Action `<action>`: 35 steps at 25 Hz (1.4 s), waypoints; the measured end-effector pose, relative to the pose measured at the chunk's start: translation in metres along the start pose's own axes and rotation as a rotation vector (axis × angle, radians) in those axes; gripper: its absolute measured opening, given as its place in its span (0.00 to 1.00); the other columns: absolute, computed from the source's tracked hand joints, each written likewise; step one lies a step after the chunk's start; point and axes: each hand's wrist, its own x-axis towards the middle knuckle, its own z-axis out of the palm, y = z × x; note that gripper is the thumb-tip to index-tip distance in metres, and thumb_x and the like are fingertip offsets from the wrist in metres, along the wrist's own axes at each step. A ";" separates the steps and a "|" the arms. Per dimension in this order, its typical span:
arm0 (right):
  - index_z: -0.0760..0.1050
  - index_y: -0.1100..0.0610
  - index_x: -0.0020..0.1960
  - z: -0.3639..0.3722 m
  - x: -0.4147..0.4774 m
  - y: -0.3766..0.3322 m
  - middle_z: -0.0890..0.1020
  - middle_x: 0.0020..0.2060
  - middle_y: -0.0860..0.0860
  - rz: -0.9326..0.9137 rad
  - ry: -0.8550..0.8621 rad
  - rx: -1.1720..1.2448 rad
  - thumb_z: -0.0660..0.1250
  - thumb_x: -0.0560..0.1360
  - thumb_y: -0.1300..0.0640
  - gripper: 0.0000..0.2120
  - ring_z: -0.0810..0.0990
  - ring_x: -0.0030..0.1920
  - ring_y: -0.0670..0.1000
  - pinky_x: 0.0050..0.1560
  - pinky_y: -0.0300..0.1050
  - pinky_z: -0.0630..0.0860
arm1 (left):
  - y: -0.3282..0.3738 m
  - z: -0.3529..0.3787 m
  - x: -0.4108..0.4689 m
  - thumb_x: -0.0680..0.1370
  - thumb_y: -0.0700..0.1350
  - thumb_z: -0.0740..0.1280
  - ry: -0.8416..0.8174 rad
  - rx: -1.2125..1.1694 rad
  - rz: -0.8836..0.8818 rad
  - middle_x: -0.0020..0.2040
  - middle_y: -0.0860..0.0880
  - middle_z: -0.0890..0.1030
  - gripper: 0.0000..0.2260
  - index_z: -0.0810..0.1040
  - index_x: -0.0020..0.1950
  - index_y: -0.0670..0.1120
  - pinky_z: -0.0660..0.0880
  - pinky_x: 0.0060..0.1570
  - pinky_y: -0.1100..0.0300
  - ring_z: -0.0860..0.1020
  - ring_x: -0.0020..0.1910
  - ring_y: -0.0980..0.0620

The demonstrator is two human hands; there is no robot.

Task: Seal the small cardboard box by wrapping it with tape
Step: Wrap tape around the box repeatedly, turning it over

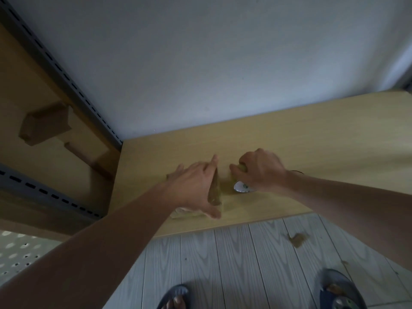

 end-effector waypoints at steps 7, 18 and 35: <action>0.66 0.61 0.27 -0.066 0.014 0.003 0.67 0.22 0.50 -0.054 0.290 0.553 0.66 0.76 0.49 0.24 0.64 0.25 0.49 0.28 0.41 0.61 | 0.004 0.008 0.000 0.60 0.65 0.80 0.420 -0.698 0.095 0.64 0.60 0.76 0.49 0.60 0.74 0.58 0.78 0.59 0.54 0.78 0.59 0.59; 0.61 0.56 0.26 -0.087 0.026 -0.006 0.59 0.21 0.46 -0.179 0.074 0.672 0.71 0.76 0.46 0.28 0.58 0.24 0.46 0.31 0.40 0.60 | -0.007 0.028 -0.004 0.65 0.47 0.84 0.401 -0.867 0.104 0.62 0.63 0.76 0.49 0.56 0.75 0.55 0.80 0.58 0.58 0.79 0.60 0.63; 0.61 0.54 0.25 -0.027 0.025 0.031 0.63 0.23 0.50 -0.018 -0.002 0.380 0.71 0.73 0.44 0.27 0.62 0.26 0.50 0.31 0.43 0.59 | -0.017 0.028 -0.012 0.66 0.52 0.82 0.308 -0.841 0.114 0.66 0.65 0.71 0.51 0.51 0.78 0.54 0.71 0.61 0.71 0.73 0.65 0.67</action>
